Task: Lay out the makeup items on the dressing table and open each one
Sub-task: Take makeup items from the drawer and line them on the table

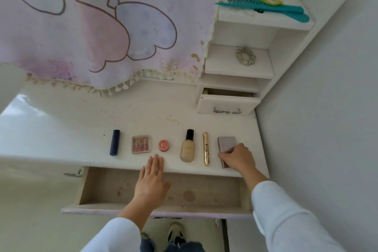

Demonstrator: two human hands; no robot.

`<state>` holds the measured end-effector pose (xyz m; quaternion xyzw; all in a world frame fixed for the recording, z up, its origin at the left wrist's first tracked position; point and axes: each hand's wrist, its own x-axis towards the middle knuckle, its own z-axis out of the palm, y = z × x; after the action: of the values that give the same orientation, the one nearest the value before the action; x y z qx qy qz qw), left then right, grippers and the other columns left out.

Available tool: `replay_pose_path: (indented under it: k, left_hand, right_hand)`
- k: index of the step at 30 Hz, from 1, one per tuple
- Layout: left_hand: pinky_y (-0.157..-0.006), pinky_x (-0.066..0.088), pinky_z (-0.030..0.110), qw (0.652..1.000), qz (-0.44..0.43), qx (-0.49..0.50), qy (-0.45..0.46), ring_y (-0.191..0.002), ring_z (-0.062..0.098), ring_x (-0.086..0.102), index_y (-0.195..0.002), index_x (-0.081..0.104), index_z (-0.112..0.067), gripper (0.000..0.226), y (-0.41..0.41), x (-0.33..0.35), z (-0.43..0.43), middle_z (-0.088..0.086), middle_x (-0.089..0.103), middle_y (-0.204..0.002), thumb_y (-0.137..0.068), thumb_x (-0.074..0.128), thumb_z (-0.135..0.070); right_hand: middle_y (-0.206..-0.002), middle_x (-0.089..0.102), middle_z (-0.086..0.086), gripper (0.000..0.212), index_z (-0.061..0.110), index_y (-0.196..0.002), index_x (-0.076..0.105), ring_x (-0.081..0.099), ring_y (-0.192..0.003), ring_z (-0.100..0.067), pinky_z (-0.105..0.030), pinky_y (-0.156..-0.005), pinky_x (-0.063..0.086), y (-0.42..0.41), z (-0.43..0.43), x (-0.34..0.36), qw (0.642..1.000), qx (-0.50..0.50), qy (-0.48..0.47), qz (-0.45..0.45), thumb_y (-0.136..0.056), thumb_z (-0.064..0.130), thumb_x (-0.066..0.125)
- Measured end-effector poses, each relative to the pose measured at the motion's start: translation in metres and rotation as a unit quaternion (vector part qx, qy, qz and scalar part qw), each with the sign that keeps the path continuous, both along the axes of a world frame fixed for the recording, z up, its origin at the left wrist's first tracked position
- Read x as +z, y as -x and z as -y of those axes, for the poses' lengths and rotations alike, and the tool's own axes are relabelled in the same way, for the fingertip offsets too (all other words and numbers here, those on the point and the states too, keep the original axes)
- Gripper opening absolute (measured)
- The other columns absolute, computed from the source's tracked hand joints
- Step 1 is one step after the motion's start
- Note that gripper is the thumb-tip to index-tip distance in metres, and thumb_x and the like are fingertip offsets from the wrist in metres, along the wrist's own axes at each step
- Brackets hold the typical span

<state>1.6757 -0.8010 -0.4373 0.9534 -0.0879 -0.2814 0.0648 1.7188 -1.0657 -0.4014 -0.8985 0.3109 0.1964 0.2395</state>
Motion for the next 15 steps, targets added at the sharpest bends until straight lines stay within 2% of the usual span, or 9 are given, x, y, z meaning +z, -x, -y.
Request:
replay_pose_path:
  k: [3,7,10,13,15]
  left_hand:
    - [-0.119,-0.006,0.038,1.000,-0.001,0.000,0.004,-0.143,0.023,-0.024,-0.145,-0.021,-0.010,0.078,-0.002,0.000,0.000,0.009,-0.027,-0.155,-0.099,0.027,-0.048]
    - [-0.119,-0.006,0.038,1.000,0.003,-0.005,0.007,-0.143,0.023,-0.024,-0.146,-0.021,-0.010,0.079,-0.002,0.001,-0.002,0.008,-0.026,-0.155,-0.098,0.028,-0.049]
    - [-0.119,-0.007,0.040,1.000,0.001,-0.013,-0.001,-0.143,0.024,-0.024,-0.146,-0.022,-0.009,0.082,-0.003,-0.002,-0.002,0.010,-0.026,-0.155,-0.097,0.029,-0.052]
    - [-0.119,-0.009,0.041,0.999,0.029,-0.029,0.007,-0.144,0.024,-0.022,-0.147,-0.019,-0.011,0.080,-0.001,-0.002,-0.005,0.009,-0.023,-0.156,-0.096,0.025,-0.055]
    - [-0.118,-0.011,0.036,0.995,0.081,-0.039,0.052,-0.143,0.017,-0.021,-0.147,-0.018,-0.014,0.079,0.012,-0.004,-0.008,0.003,-0.020,-0.156,-0.091,0.009,-0.063]
  right_hand:
    - [-0.127,0.049,-0.012,0.079,0.005,-0.128,0.042,0.048,-0.119,-0.029,-0.038,-0.090,0.046,-0.004,-0.007,-0.006,0.999,0.010,0.041,-0.006,-0.071,0.051,0.072]
    - [-0.127,0.047,-0.014,0.081,0.003,-0.130,0.040,0.047,-0.118,-0.030,-0.041,-0.091,0.048,-0.006,-0.009,-0.013,0.998,0.012,0.055,-0.006,-0.073,0.052,0.070]
    - [-0.130,0.045,-0.012,0.080,0.006,-0.131,0.040,0.043,-0.122,-0.030,-0.044,-0.095,0.041,-0.002,-0.010,-0.008,0.995,0.029,0.090,-0.006,-0.074,0.057,0.067]
    - [-0.129,0.046,-0.010,0.069,0.009,-0.129,0.042,0.041,-0.121,-0.028,-0.043,-0.093,0.038,0.015,-0.018,0.002,0.985,0.082,0.124,0.088,-0.080,0.053,0.063]
    - [-0.127,0.048,-0.006,0.061,0.012,-0.127,0.045,0.042,-0.119,-0.025,-0.039,-0.093,0.037,0.041,-0.029,0.002,0.971,0.123,0.104,0.175,-0.082,0.047,0.063]
